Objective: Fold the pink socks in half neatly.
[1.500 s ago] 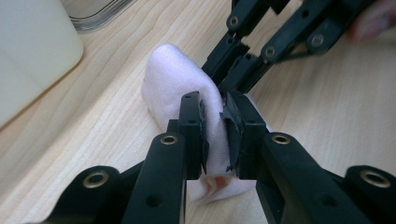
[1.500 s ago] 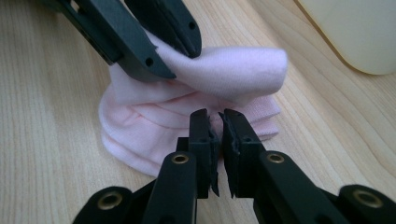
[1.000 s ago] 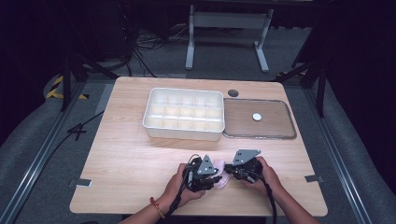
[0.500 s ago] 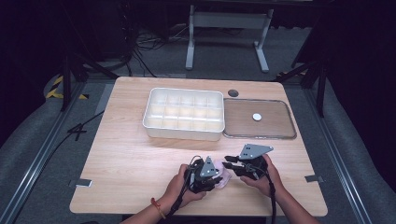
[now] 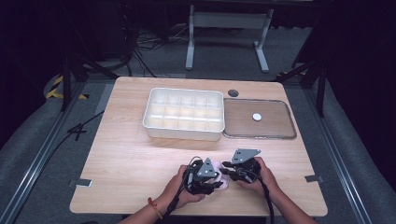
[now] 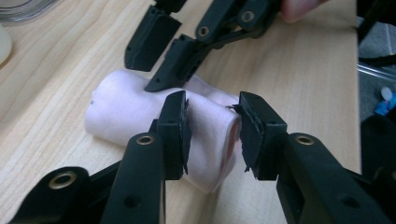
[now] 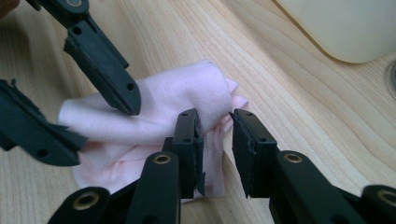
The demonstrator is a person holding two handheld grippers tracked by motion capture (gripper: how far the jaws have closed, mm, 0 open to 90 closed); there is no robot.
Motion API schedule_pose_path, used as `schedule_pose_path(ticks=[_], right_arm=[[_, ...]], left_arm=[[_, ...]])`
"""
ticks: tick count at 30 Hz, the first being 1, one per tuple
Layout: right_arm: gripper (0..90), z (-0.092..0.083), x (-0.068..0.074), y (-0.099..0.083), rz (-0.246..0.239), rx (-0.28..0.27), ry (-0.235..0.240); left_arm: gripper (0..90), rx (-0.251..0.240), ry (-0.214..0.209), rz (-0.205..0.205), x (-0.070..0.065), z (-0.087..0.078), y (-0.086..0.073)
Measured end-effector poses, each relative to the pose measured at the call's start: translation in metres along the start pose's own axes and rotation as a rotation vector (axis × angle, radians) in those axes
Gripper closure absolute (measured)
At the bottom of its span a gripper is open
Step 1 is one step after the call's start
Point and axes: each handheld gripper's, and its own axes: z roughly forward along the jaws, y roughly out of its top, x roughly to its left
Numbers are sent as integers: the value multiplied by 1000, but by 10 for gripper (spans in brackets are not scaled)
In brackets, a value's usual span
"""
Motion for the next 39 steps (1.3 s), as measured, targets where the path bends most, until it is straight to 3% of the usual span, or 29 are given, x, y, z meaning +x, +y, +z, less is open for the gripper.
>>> schedule_pose_path(ticks=[6, 10, 17, 20, 23, 29, 33, 35, 39], right_arm=[[758, 2, 1, -1, -6, -2, 13], [759, 2, 1, -1, -3, -2, 19], [765, 2, 1, -1, -14, -4, 14], [766, 2, 1, -1, -14, -5, 15], [766, 2, 2, -1, -18, -2, 11], [764, 1, 1, -1, -20, -2, 18], [747, -2, 1, 1, -10, 3, 13], [743, -6, 0, 3, -6, -25, 3], [632, -11, 1, 8, 43, -96, -2]], left_arm=[[616, -22, -59, -18, 4, -12, -2], [644, -58, -43, -25, 9, -22, -3], [717, -124, 10, -82, 17, -29, -4], [732, -87, 23, -64, 16, -16, -7], [732, -65, 5, -51, 14, -6, -10], [748, -46, -1, -42, 13, 0, -12], [757, -21, 19, -1, 9, 2, -11], [760, -17, 19, 6, 8, 3, -11], [763, -9, 13, 13, 8, 4, -10]])
